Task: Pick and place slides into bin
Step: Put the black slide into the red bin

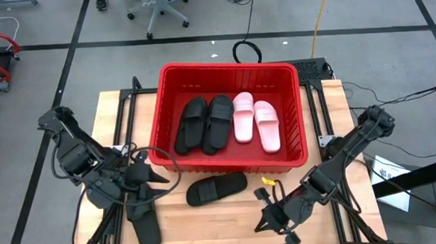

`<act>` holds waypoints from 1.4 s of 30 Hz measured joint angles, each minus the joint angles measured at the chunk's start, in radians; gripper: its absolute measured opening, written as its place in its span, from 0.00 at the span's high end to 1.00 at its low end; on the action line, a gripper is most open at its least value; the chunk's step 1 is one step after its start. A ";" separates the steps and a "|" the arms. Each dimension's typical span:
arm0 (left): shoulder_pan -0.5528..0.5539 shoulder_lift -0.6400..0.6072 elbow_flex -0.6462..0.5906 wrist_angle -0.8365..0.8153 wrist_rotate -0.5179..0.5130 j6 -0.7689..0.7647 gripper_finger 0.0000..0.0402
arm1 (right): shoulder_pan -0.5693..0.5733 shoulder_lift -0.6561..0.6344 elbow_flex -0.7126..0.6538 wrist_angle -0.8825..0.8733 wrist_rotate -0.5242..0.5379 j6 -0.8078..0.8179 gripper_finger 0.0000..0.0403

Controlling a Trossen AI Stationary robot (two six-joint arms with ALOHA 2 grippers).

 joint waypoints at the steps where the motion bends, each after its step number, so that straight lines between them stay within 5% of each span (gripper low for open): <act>1: -0.008 0.000 0.000 0.000 0.000 0.013 0.68 | -0.005 0.001 0.000 0.014 0.023 0.001 1.00; 6: -0.057 0.000 0.000 -0.006 0.000 0.054 0.68 | -0.030 0.000 -0.016 0.016 0.159 0.054 1.00; 19: -0.113 0.000 0.000 -0.011 -0.001 0.072 0.68 | 0.044 0.000 -0.298 0.476 0.159 0.267 1.00; 26: -0.113 0.000 0.000 -0.009 -0.042 0.064 0.68 | 0.096 0.001 -0.393 0.477 0.167 0.368 1.00; 42: -0.113 0.000 0.000 -0.004 -0.061 -0.042 0.68 | 0.084 0.000 -0.607 0.579 0.470 0.419 1.00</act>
